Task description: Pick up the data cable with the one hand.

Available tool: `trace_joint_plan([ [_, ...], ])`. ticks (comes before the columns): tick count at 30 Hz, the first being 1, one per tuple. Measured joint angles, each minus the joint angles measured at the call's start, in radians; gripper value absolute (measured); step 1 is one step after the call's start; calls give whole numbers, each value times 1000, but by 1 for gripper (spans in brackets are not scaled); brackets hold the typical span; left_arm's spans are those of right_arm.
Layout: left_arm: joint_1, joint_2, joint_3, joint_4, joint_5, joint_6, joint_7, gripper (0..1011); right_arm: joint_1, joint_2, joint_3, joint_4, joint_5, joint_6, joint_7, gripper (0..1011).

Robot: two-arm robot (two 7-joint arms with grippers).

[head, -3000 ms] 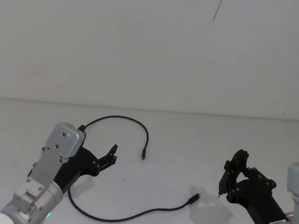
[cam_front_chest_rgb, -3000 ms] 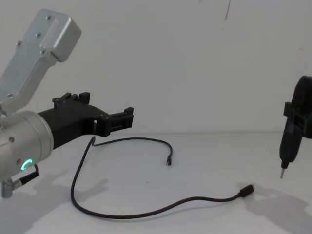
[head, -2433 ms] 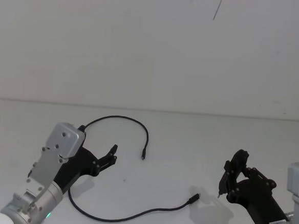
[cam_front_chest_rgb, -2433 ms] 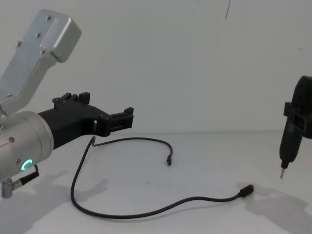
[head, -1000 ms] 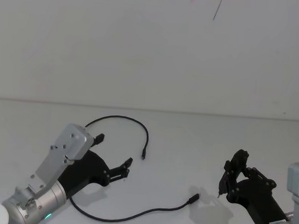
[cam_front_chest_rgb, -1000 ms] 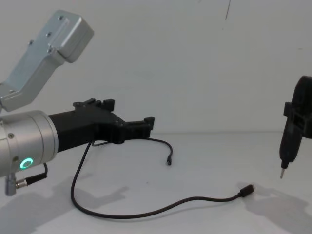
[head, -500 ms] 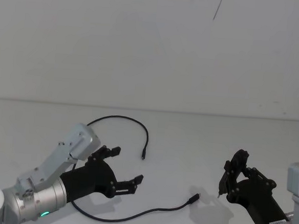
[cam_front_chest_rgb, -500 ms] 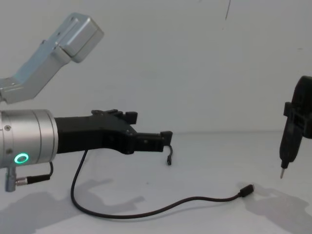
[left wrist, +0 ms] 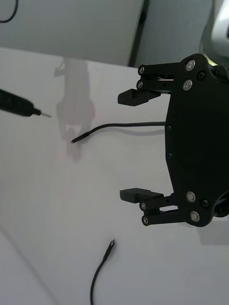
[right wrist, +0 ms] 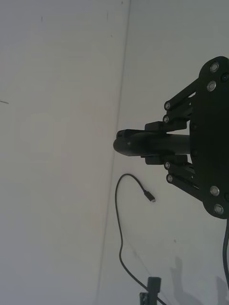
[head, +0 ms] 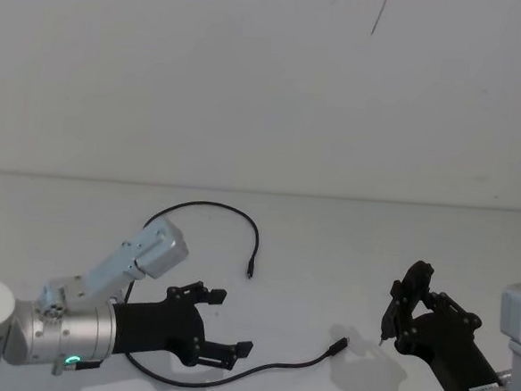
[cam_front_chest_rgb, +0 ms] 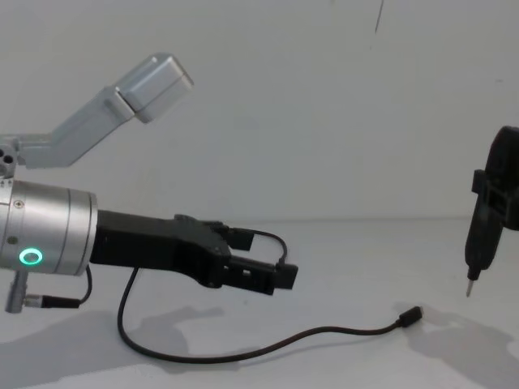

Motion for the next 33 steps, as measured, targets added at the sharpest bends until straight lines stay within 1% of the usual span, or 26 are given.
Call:
trace_joint_plan([
  [2,-16,-1,10,17,-2,6,-18,1001,0,0,0,0,0,0,0,263],
  [3,-31,-2,18,33,-3,13,-36,1001,0,0,0,0,0,0,0,263],
  [10,-75,-6,44,77,-8,30,-91,1001,0,0,0,0,0,0,0,263],
  [17,-102,-5,65,86,-8,45,-113,1001,0,0,0,0,0,0,0,263],
  [25,-123,0,91,77,15,72,-108,1000,0,0,0,0,0,0,0,263],
  [30,-135,3,116,65,47,92,-80,1001,0,0,0,0,0,0,0,263],
  [33,-138,2,124,63,56,97,-69,1001,0,0,0,0,0,0,0,263],
])
